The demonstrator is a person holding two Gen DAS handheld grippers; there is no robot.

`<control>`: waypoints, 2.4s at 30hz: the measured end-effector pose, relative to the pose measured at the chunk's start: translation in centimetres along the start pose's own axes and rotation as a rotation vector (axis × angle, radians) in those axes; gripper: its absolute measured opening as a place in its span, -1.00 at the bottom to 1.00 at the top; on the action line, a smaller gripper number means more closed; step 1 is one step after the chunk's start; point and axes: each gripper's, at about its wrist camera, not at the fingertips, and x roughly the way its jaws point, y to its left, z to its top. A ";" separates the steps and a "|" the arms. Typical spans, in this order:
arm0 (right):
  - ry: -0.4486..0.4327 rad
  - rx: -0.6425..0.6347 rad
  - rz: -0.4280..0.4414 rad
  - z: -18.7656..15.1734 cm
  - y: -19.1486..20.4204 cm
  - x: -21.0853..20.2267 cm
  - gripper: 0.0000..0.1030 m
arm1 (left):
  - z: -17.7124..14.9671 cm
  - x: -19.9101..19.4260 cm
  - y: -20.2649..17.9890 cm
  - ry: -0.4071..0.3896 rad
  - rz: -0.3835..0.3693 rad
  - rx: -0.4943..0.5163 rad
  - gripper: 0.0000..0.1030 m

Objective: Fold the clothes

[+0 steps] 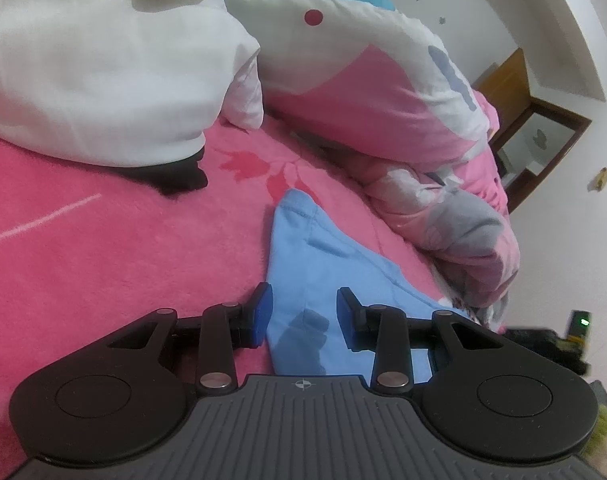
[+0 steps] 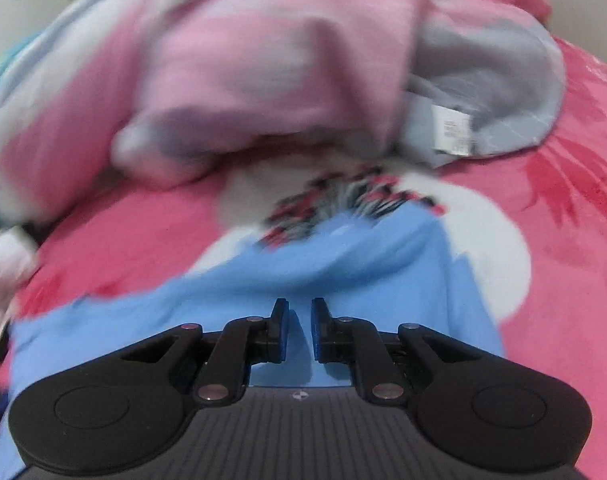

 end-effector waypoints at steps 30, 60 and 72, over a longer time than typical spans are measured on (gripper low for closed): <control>0.034 0.067 -0.132 -12.2 -7.4 -21.2 -0.11 | -4.0 -10.2 -6.3 0.072 0.013 0.097 -0.14; 0.041 -0.107 -0.311 -13.2 -5.5 -19.1 -0.87 | -8.7 -11.3 -1.9 -0.009 -0.010 -0.046 -0.84; -0.130 -0.482 -0.484 -15.0 0.2 -21.4 -0.92 | -8.8 -11.3 -2.1 -0.008 0.009 -0.033 -0.85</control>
